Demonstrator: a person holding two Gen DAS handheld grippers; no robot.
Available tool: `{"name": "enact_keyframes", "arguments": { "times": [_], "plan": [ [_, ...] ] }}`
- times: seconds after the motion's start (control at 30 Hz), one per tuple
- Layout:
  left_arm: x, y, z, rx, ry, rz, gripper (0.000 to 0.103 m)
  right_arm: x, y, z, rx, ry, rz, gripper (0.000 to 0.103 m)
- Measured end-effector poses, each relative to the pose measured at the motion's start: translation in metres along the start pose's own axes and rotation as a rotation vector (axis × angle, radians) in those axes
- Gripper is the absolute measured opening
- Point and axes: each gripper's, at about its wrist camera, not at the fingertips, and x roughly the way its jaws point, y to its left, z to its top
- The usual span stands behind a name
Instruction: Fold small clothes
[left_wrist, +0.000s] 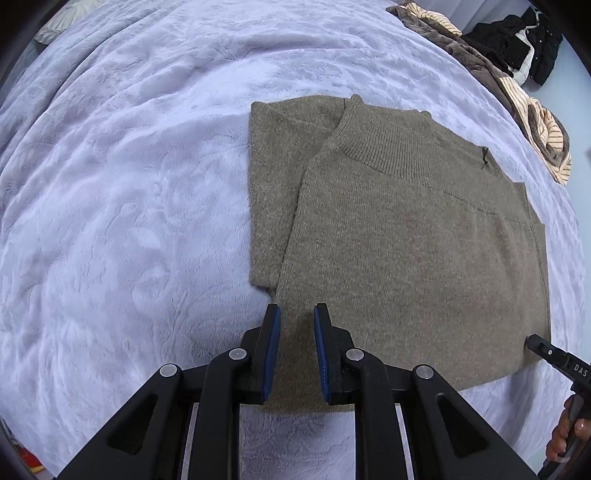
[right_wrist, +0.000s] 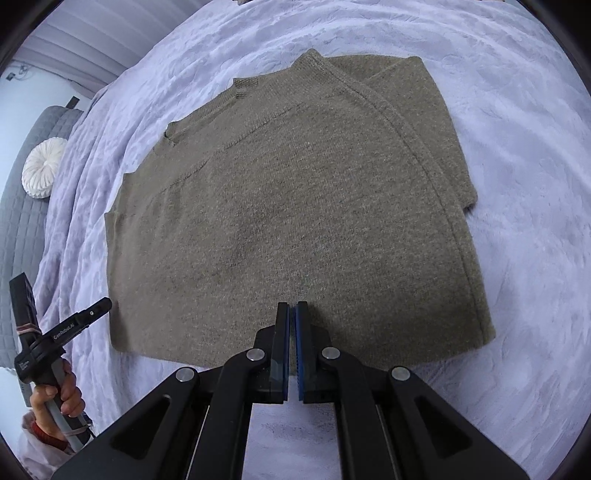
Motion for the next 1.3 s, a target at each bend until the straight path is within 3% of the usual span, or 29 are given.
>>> {"name": "enact_keyframes", "arguments": {
  "times": [0.07, 0.1, 0.13, 0.17, 0.2, 0.23, 0.63, 0.7, 0.73, 0.77, 0.83, 1.13, 1.3],
  "plan": [
    [0.0, 0.0, -0.002, 0.003, 0.007, 0.0, 0.02, 0.001, 0.003, -0.002, -0.001, 0.007, 0.002, 0.003],
    [-0.001, 0.0, -0.003, 0.006, 0.008, 0.006, 0.031, 0.002, 0.005, -0.003, -0.003, 0.01, 0.003, 0.003],
    [-0.001, 0.001, -0.004, 0.008, 0.006, 0.016, 0.073, 0.002, 0.007, -0.005, -0.006, 0.013, 0.003, 0.003],
    [-0.004, 0.001, -0.006, 0.002, -0.009, 0.031, 0.093, 0.003, 0.009, -0.005, -0.01, 0.015, 0.004, 0.003],
    [-0.009, 0.002, -0.007, -0.002, -0.04, 0.041, 0.103, 0.003, 0.011, -0.007, -0.013, 0.016, 0.005, 0.003],
    [-0.013, 0.002, -0.008, 0.003, -0.064, 0.044, 0.103, 0.003, 0.013, -0.007, -0.016, 0.017, 0.007, 0.003],
    [-0.005, 0.018, -0.007, -0.001, -0.015, 0.11, 0.103, 0.011, 0.042, -0.021, -0.053, 0.056, 0.031, 0.004],
    [0.0, 0.024, -0.008, -0.021, 0.009, 0.076, 0.103, 0.013, 0.048, -0.024, -0.057, 0.067, 0.042, 0.012],
    [0.001, 0.028, -0.009, -0.038, 0.019, 0.059, 0.103, 0.014, 0.051, -0.026, -0.057, 0.07, 0.049, 0.027],
    [0.002, 0.031, -0.009, -0.051, 0.022, 0.049, 0.103, 0.014, 0.054, -0.027, -0.054, 0.071, 0.062, 0.05],
    [0.002, 0.036, -0.01, -0.073, 0.027, 0.016, 0.103, 0.015, 0.06, -0.031, -0.047, 0.061, 0.096, 0.063],
    [0.0, 0.048, -0.01, -0.075, 0.026, -0.013, 0.103, 0.048, 0.09, -0.054, 0.036, 0.145, 0.261, 0.063],
    [-0.001, 0.064, -0.003, -0.113, 0.016, -0.13, 0.103, 0.076, 0.098, -0.065, 0.16, 0.148, 0.383, 0.063]
  ]
}}
